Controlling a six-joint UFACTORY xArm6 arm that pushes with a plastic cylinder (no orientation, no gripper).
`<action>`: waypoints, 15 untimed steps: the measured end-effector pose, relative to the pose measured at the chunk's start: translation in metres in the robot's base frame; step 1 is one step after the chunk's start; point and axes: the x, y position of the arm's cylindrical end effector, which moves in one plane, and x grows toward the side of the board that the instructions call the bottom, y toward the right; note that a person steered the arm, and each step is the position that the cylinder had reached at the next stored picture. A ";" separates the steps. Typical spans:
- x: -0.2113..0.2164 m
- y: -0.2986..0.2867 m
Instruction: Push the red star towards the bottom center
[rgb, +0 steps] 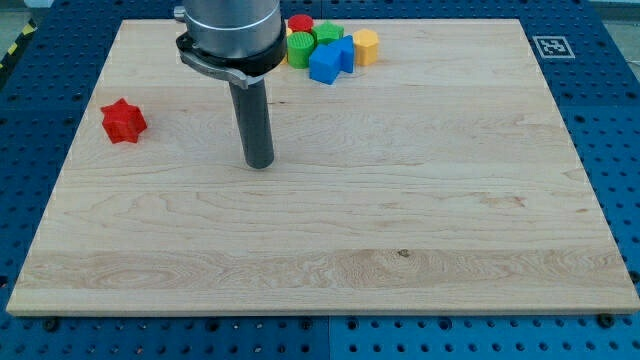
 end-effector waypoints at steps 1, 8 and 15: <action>0.000 -0.001; -0.087 -0.226; -0.015 -0.032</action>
